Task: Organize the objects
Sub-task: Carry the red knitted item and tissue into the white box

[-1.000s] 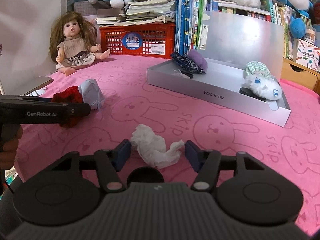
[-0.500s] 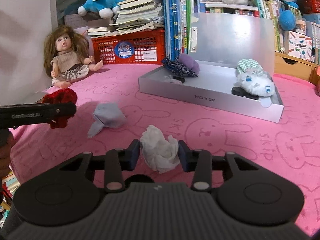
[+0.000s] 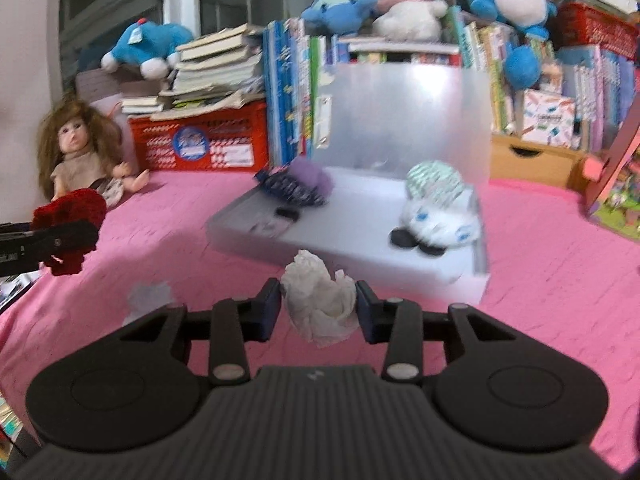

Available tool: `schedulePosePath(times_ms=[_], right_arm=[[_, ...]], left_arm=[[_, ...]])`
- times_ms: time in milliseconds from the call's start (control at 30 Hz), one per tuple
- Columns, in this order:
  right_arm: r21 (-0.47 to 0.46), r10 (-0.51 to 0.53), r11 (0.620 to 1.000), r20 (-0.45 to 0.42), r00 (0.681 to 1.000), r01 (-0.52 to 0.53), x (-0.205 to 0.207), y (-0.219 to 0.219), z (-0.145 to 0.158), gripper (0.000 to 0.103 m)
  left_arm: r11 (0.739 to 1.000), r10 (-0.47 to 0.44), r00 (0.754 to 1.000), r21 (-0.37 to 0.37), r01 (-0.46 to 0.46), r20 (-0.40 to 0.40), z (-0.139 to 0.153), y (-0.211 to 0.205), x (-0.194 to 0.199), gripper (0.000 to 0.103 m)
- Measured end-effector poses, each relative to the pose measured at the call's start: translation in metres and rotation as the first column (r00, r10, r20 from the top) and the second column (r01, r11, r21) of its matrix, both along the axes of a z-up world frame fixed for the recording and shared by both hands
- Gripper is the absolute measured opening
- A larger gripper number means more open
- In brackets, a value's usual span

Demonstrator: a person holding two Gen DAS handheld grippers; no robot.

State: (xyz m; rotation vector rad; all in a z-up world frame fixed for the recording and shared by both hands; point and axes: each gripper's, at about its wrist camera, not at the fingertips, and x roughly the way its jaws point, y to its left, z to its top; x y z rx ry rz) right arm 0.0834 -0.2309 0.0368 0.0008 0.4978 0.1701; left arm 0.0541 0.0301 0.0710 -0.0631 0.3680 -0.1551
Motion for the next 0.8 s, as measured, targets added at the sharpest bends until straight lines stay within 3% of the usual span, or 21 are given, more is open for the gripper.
schedulePosePath(times_ms=[400,800], right_arm=[[0.053,-0.058,0.997,0.017,0.998,0.057,0.042,-0.04,0.048,0.044],[0.066,-0.095,0.993,0.0,0.995,0.095,0.085,-0.067,0.062,0.044]], left_arm=[[0.993,-0.121,0.989,0.01,0.121,0.085,0.05,-0.035,0.049,0.061],[0.984,-0.172,0.983,-0.032,0.175,0.07,0.069,-0.063,0.109,0.061]])
